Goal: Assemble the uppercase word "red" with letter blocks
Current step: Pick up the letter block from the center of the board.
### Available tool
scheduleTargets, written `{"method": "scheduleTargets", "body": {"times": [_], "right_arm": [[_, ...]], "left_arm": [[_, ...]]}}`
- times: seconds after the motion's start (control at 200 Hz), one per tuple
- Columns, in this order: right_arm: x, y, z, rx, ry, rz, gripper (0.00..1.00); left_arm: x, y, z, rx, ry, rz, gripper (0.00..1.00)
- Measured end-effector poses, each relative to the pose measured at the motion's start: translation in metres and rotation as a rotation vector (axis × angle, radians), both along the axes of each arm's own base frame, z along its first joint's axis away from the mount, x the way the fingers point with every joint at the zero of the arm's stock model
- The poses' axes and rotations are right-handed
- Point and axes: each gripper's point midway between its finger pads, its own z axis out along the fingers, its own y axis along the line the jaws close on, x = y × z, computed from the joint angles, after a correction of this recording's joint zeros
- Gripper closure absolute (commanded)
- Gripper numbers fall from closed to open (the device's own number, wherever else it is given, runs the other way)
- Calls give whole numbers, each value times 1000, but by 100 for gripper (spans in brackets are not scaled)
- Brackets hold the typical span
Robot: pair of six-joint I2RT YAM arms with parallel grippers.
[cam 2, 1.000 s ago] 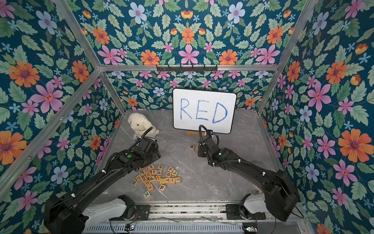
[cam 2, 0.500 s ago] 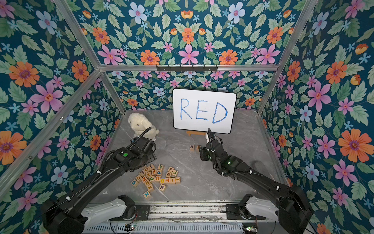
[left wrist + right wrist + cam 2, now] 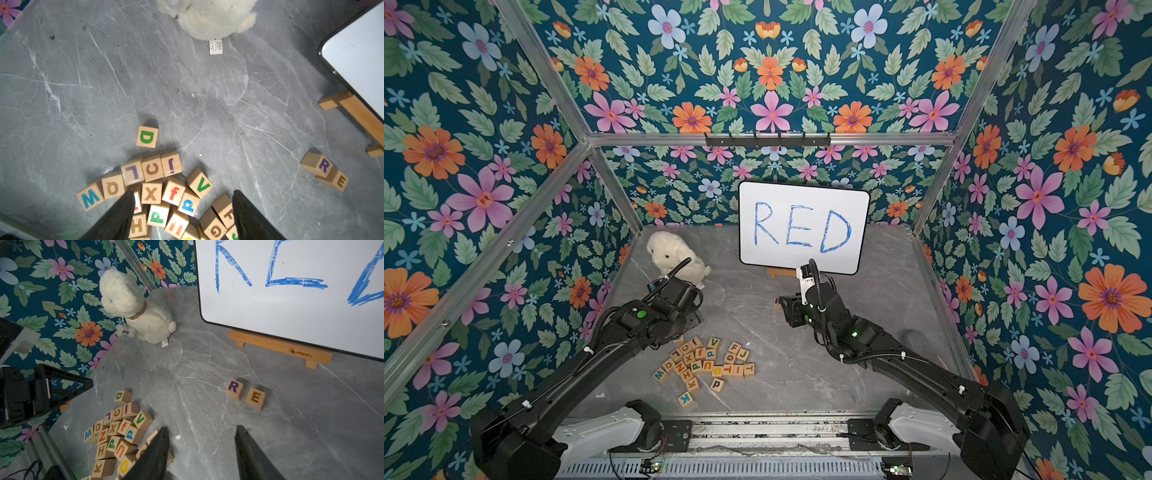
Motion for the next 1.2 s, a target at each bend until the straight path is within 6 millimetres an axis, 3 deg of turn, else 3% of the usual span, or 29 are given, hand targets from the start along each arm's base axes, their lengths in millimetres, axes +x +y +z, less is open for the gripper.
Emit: {"method": "scheduleTargets", "body": {"times": [0.23,0.325,0.505,0.65,0.81,0.975,1.2], "right_arm": [[2,37,13,3,-25,71,46],[4,56,13,2,-19,100,45],[-3,109,17,27,-25,208,44],[-9,156,12,17,-13,281,52],[-13,204,-11,0,23,351,52],[-2,232,-29,-11,72,355,52],[-11,273,-64,-55,142,420,52]], "left_arm": [[14,40,-12,-59,-15,125,24],[18,46,-14,-80,-21,127,24],[29,68,-18,-95,-16,167,24],[29,99,-18,-98,-17,242,24],[30,123,-21,-158,-38,311,24],[29,141,-28,-197,-37,362,24],[27,159,-35,-253,-40,405,24]]}}
